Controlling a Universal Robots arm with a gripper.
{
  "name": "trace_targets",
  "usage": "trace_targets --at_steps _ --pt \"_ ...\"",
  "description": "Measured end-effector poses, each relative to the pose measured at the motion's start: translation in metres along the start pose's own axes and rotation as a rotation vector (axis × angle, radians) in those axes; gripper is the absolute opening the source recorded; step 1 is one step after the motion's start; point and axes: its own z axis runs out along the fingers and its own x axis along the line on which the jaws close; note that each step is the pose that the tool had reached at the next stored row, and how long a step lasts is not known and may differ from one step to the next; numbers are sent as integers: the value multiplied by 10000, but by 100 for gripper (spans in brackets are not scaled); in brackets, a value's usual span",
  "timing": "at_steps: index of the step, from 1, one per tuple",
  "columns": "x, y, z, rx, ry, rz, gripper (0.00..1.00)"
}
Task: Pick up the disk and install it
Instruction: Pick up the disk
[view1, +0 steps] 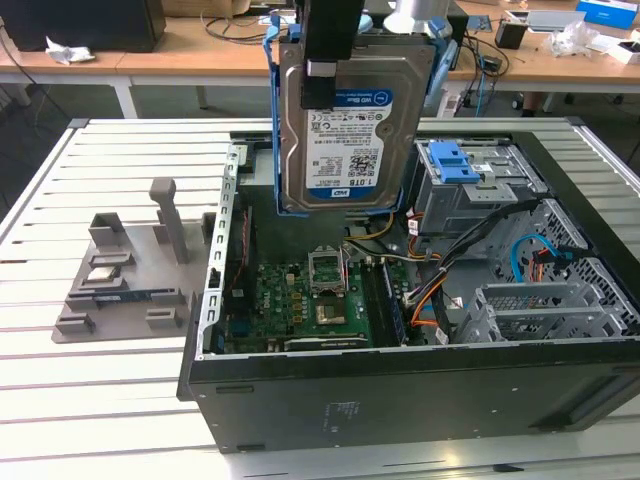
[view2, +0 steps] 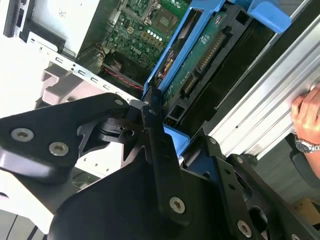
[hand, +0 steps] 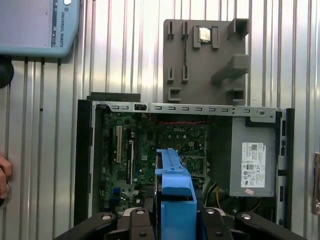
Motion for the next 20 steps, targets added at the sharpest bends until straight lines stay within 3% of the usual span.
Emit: trace_targets --at_steps 9,20 --pt "10 -148 -2 0 -1 0 36" --pt "147 -197 -4 0 0 0 36"
